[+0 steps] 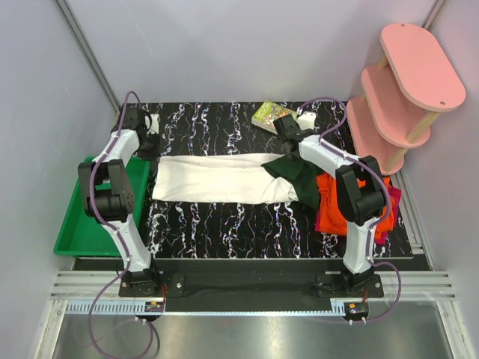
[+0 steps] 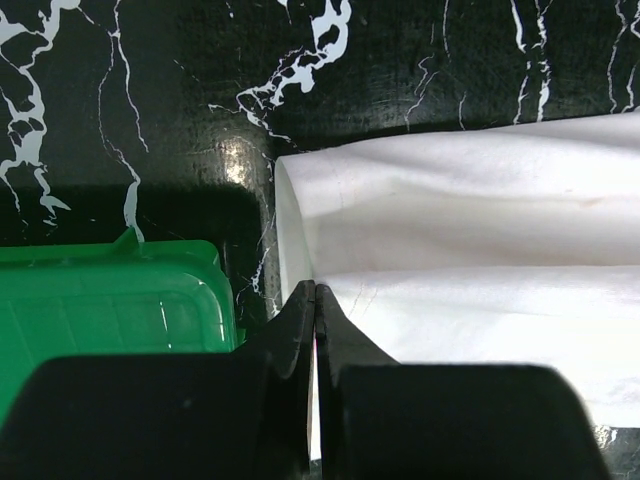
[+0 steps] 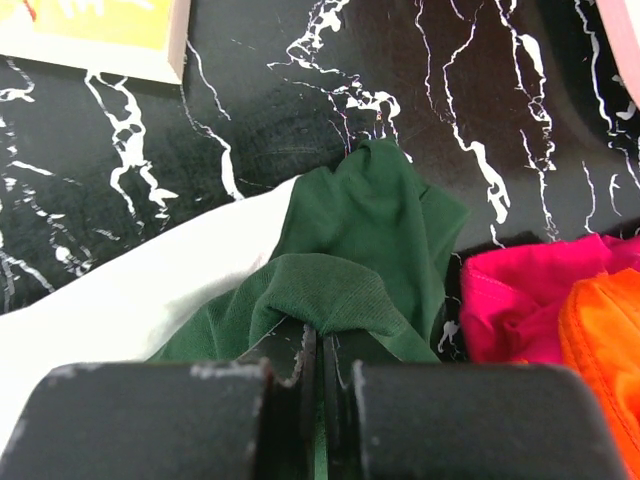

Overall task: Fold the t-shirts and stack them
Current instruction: Fold the tshirt

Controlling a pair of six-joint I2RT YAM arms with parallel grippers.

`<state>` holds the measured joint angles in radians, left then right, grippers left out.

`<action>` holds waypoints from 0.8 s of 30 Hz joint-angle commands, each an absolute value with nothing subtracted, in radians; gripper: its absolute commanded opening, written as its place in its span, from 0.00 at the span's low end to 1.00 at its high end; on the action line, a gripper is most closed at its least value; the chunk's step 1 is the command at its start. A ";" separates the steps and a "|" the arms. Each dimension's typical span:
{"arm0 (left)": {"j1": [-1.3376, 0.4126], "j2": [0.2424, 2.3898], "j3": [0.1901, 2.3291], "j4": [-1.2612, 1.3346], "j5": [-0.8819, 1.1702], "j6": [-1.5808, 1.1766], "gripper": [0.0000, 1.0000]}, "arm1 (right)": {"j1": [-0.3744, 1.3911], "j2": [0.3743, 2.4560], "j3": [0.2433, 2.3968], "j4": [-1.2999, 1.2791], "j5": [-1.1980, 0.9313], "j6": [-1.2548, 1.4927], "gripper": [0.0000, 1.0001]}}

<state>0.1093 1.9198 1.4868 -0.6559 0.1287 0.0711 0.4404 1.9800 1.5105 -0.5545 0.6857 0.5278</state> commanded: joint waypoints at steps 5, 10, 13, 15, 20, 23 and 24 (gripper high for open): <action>0.110 1.951 1.537 -0.629 0.061 0.101 0.00 | 0.405 2.031 1.540 -0.535 0.661 0.532 0.00; 0.109 1.970 1.546 -0.634 0.049 0.103 0.00 | 0.390 2.059 1.557 -0.540 0.647 0.526 0.00; 0.110 1.980 1.554 -0.641 0.041 0.103 0.00 | 0.380 2.075 1.575 -0.543 0.635 0.517 0.00; 0.110 1.979 1.557 -0.643 0.038 0.104 0.00 | 0.379 2.079 1.592 -0.543 0.635 0.500 0.00; 0.112 1.896 1.525 -0.620 0.067 0.101 0.39 | 0.380 2.007 1.603 -0.506 0.624 0.468 0.29; 0.112 1.818 1.493 -0.592 0.083 0.095 0.67 | 0.388 1.944 1.620 -0.477 0.623 0.442 0.70; 0.110 1.806 1.488 -0.592 0.086 0.092 0.72 | 0.393 1.931 1.627 -0.474 0.623 0.434 0.76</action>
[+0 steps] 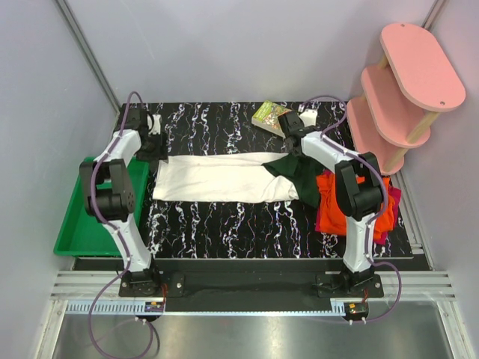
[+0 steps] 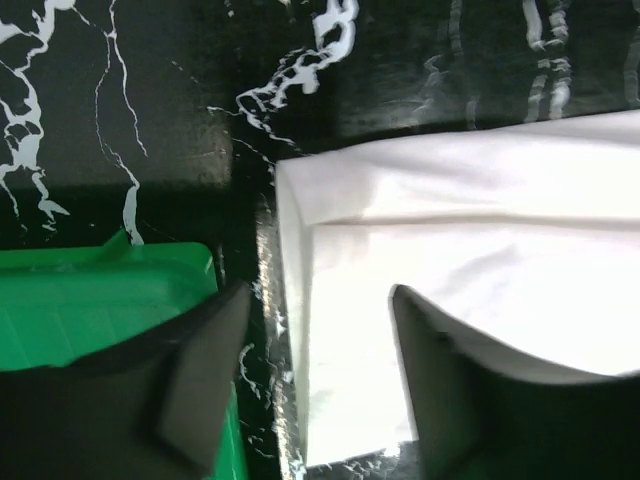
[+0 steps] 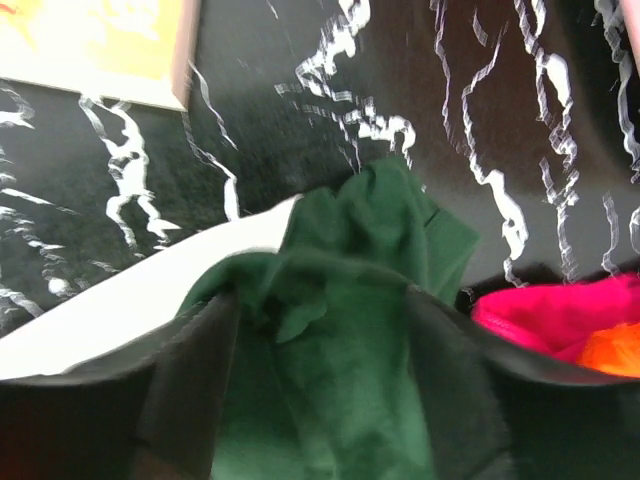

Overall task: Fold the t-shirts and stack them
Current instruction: Fold the tshirt

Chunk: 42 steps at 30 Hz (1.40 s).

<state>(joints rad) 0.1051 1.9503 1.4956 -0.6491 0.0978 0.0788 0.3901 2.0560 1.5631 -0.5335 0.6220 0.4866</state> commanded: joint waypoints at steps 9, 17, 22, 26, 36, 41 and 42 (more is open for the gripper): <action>0.112 1.648 1.384 -0.600 0.162 0.089 0.75 | 0.494 1.735 1.550 -0.495 0.670 0.436 0.92; 0.080 1.621 1.284 -0.665 0.268 0.118 0.23 | 0.580 1.591 1.286 -0.535 0.641 0.581 0.00; 0.040 1.693 1.308 -0.727 0.271 0.133 0.15 | 0.578 1.588 1.212 -0.545 0.621 0.643 0.48; 0.034 1.718 1.302 -0.730 0.273 0.135 0.17 | 0.580 1.620 1.223 -0.531 0.630 0.652 0.65; 0.015 1.743 1.284 -0.735 0.262 0.146 0.18 | 0.578 1.739 1.264 -0.514 0.621 0.699 0.63; 0.015 1.746 1.272 -0.733 0.259 0.152 0.18 | 0.577 1.782 1.250 -0.460 0.646 0.710 0.62; 0.015 1.746 1.270 -0.735 0.259 0.153 0.18 | 0.577 1.790 1.247 -0.442 0.647 0.712 0.62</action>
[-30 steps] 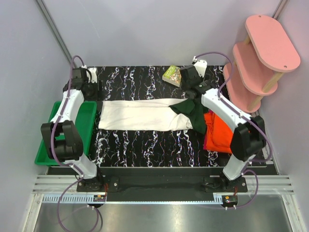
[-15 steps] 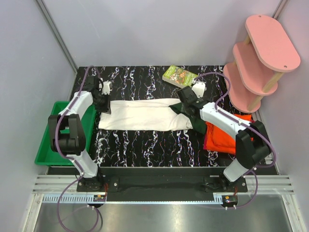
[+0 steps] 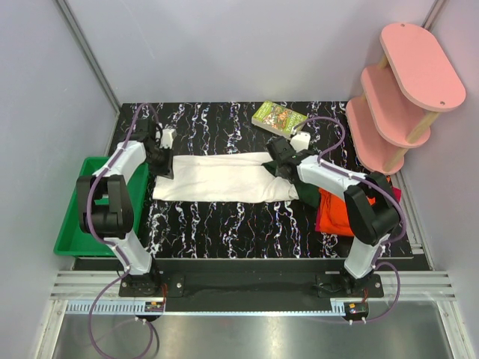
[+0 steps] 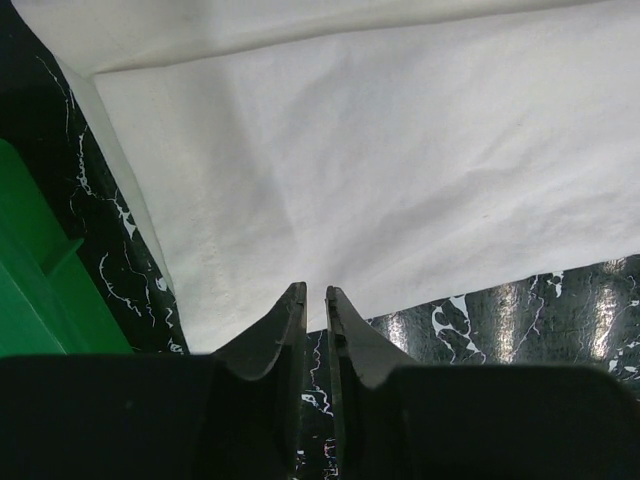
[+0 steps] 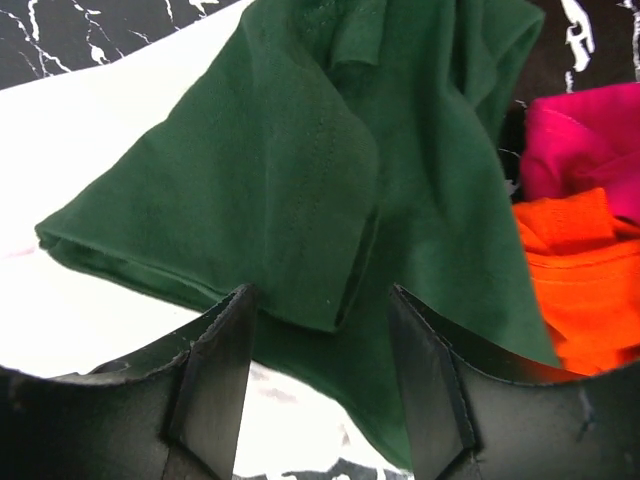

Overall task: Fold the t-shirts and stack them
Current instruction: Fold the tshirt

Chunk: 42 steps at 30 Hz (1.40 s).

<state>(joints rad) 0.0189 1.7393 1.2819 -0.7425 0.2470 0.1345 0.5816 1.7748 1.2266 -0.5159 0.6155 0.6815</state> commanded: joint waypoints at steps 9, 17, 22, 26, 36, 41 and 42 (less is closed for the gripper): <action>0.015 1.766 1.279 -0.733 0.259 0.153 0.18 | 0.560 1.850 1.259 -0.377 0.643 0.721 0.49; 0.017 1.789 1.295 -0.735 0.258 0.155 0.18 | 0.555 1.858 1.269 -0.376 0.649 0.726 0.00; 0.014 1.802 1.299 -0.735 0.261 0.150 0.17 | 0.558 1.825 1.330 -0.342 0.669 0.651 0.00; 0.014 1.815 1.304 -0.735 0.261 0.147 0.16 | 0.558 1.873 1.449 -0.341 0.669 0.583 0.00; 0.011 1.807 1.304 -0.738 0.268 0.143 0.16 | 0.545 2.075 1.693 -0.388 0.626 0.523 0.00; 0.006 1.796 1.302 -0.742 0.265 0.141 0.16 | 0.532 2.184 1.773 -0.411 0.604 0.514 0.01; 0.008 1.796 1.304 -0.742 0.264 0.144 0.16 | 0.528 2.200 1.785 -0.414 0.600 0.512 0.10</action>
<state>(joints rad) 0.0128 1.8153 1.2732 -0.7456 0.2474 0.1410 0.5472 2.1452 1.7046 -0.3874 0.6117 0.5381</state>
